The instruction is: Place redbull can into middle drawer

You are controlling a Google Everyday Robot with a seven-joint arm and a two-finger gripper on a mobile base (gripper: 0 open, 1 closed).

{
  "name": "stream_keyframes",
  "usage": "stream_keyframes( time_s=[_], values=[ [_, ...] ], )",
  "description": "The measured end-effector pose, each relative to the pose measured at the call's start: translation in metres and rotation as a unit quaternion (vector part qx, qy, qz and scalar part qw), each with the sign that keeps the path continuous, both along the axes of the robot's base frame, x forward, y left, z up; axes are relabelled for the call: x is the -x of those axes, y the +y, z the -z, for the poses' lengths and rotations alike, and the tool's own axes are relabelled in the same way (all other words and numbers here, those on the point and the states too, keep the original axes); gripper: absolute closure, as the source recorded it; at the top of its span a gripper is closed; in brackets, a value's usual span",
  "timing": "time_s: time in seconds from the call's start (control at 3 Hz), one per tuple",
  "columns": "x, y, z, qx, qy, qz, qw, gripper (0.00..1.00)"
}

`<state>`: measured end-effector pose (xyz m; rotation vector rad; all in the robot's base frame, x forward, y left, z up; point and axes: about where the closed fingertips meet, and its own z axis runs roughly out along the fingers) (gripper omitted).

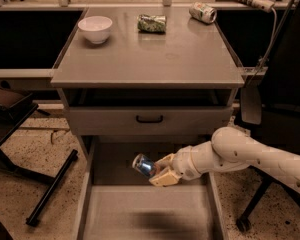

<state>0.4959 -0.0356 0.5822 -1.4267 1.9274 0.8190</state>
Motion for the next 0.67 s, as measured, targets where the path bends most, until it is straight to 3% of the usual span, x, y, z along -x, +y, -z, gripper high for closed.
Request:
stream_keyframes(
  time_s=[0.33, 0.67],
  values=[
    [-0.001, 0.008, 0.029, 0.031, -0.012, -0.001, 0.9994, 1.00],
    [-0.017, 0.013, 0.083, 0.068, -0.030, 0.023, 0.9970, 1.00]
  ],
)
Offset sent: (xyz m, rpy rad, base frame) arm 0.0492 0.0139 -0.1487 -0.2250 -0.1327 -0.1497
